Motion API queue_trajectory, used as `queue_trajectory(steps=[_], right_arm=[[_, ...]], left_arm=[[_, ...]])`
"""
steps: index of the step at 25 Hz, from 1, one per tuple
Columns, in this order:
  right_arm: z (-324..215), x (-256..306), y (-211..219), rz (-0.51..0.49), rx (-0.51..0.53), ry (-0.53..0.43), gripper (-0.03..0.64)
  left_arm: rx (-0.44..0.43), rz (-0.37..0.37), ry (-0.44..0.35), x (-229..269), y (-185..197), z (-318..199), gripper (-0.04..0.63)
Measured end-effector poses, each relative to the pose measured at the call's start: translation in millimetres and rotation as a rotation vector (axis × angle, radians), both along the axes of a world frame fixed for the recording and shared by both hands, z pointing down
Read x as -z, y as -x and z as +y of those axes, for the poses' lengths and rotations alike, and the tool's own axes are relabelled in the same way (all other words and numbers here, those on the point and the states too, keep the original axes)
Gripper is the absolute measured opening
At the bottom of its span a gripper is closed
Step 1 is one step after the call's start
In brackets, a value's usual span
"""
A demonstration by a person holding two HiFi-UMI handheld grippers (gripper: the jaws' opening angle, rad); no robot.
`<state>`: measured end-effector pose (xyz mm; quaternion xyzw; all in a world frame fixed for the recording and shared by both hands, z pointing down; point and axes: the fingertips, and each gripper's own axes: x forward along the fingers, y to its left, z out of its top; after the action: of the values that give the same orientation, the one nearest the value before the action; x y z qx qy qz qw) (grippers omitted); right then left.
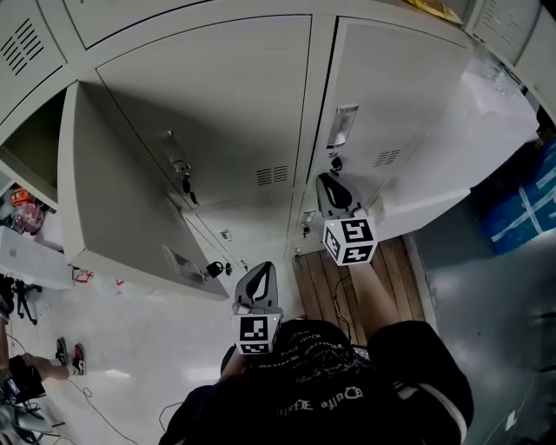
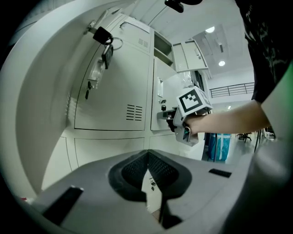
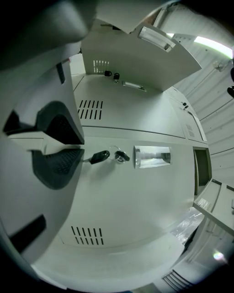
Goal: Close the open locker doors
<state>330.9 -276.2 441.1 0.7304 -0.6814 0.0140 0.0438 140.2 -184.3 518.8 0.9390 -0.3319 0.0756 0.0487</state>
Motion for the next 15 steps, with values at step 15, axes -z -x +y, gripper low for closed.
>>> queue_trajectory(steps=[15], right_arm=[[-16.5, -5.2, -13.8, -0.035, -0.021, 0.021, 0.029]], left_arm=[[0.011, 0.009, 0.013, 0.2, -0.8, -2.4, 0.008]])
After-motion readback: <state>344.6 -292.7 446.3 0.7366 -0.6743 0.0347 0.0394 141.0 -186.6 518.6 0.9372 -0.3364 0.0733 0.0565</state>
